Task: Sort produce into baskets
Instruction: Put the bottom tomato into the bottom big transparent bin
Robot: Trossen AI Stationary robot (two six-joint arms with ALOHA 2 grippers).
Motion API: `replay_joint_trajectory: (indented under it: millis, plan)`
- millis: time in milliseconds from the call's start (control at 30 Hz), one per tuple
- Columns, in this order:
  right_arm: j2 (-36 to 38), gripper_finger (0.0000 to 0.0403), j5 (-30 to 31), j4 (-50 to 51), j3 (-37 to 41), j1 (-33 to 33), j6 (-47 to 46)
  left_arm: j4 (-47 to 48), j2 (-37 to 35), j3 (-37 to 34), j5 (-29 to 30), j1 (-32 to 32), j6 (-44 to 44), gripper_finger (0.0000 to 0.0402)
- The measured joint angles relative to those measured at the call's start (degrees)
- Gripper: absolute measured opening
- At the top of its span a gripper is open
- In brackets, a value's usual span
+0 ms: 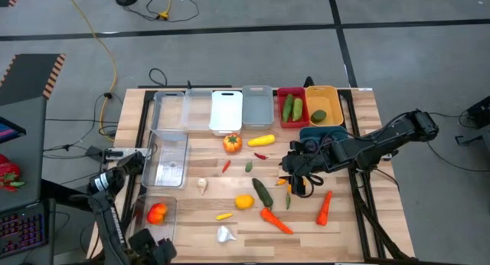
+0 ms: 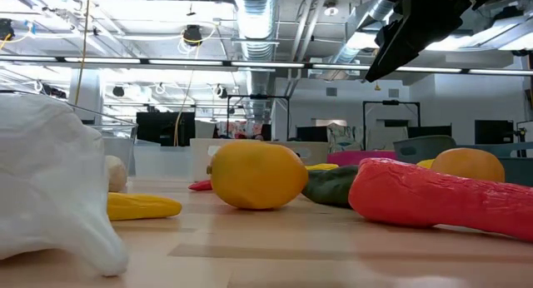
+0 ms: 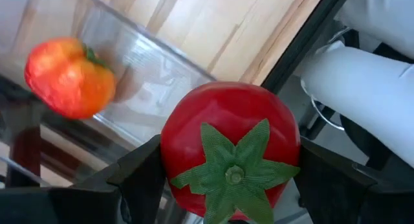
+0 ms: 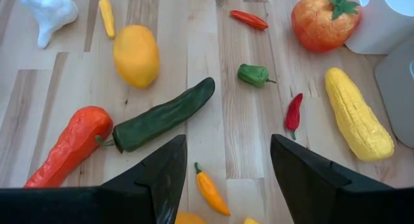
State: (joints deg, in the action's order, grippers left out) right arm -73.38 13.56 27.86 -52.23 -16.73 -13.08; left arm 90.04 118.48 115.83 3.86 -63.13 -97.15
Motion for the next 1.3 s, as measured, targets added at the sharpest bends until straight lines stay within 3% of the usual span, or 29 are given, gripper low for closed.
replay_joint_trajectory:
  millis: [333, 567, 967, 1300]
  plan:
    - [0.0, 0.025, 0.0, 0.0, 0.0, 0.0, -0.02, 0.03, -0.11, -1.43, -0.25, -1.9, -2.44, 0.0282]
    - [0.0, 0.025, 0.0, 0.0, 0.0, 0.0, -0.02, 0.02, -0.11, -6.74, -7.87, -1.47, 0.36, 0.0282]
    - [0.0, 0.025, 0.0, 0.0, 0.0, 0.0, -0.02, -0.04, -0.11, -7.74, -7.88, -0.31, 0.98, 0.0284]
    - [0.0, 0.025, 0.0, 0.0, 0.0, 0.0, -0.01, -0.02, -0.09, -7.74, -8.04, 0.49, 3.93, 0.0352]
